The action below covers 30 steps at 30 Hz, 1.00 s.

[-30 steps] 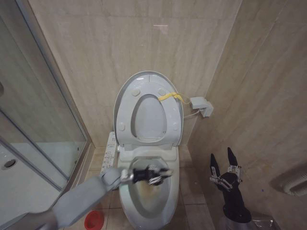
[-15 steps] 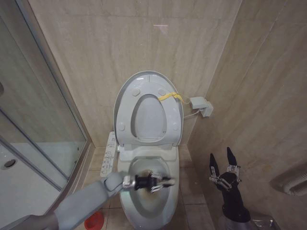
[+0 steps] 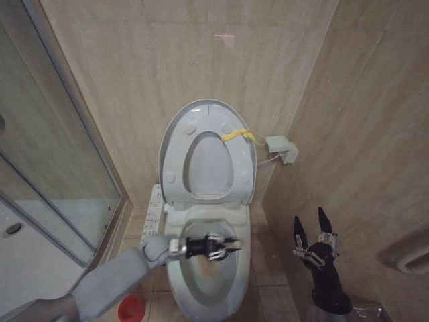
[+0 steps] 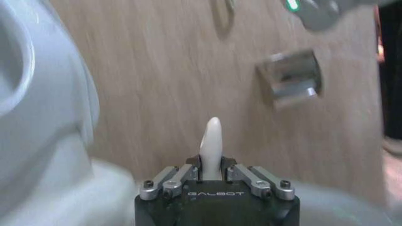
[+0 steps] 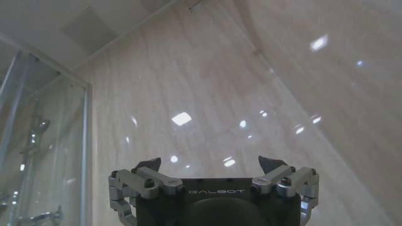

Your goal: Open the toilet lid, clean the toilet bowl with a toilet brush, close the toilet lid, and flush.

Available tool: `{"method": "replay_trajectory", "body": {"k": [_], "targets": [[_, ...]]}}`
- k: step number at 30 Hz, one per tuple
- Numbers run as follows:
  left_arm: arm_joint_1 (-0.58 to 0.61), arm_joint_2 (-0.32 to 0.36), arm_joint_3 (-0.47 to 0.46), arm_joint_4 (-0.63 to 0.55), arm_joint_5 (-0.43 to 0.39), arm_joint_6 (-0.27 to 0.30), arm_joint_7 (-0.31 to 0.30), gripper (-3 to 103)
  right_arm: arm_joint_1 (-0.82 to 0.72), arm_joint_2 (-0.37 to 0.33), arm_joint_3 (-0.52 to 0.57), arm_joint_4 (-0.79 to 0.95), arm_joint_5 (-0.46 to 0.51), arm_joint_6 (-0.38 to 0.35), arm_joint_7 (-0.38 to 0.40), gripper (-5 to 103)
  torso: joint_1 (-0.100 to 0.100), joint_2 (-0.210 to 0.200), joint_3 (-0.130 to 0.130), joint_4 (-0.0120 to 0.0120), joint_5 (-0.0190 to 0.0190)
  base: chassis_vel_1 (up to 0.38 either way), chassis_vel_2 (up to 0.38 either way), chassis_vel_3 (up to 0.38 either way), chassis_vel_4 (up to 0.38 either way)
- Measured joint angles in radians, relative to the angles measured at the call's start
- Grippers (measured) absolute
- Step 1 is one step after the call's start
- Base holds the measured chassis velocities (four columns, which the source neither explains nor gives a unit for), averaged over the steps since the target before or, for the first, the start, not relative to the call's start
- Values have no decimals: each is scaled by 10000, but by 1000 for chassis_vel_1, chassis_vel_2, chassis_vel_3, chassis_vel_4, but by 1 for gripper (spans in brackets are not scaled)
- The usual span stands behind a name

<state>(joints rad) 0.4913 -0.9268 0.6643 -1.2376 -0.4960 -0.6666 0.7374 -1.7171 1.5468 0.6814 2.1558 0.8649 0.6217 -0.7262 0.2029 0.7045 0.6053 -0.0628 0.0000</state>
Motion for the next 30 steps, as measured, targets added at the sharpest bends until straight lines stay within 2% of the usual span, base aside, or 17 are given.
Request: {"method": "replay_trajectory", "body": {"k": [4,7,10,16,19,22,25,30], "targets": [[-219,111,482,-293,-13,29,-32,20,13,21,-25,0,-14,-3,-15,100,-1,0,1,2,-1,0,0,0,0],[-863,-565,509,-936,-494,243,-296,20,15,130,0,13,-33,-3,-27,100,0,0,1,-25,-3,0,0,0,0],[-1150,-743,660,-913,-525,244,-289,20,81,157,5,1,-37,-13,-27,100,1,0,0,-31,2,-11,-18,-4,2],[-1013,-440,1593,-9,159,6,-30,20,-74,155,38,77,-15,18,-90,100,0,0,1,3,0,0,0,0,0],[-1099,-679,1569,-35,123,71,-51,20,-74,153,66,108,-7,17,-90,100,0,0,1,1,0,0,0,0,0],[-1415,-1255,1272,-401,-178,210,-173,20,-55,190,80,95,-20,13,-89,100,0,0,1,-23,-1,0,0,0,0],[-1619,-1388,1346,-408,-250,216,-180,20,23,195,98,-7,-27,3,-79,100,1,0,1,-28,2,-18,-10,-4,0],[-1582,-1085,1815,241,-38,91,-36,20,-55,143,174,-12,18,15,-85,100,0,-1,2,2,3,-11,-1,3,0]]}}
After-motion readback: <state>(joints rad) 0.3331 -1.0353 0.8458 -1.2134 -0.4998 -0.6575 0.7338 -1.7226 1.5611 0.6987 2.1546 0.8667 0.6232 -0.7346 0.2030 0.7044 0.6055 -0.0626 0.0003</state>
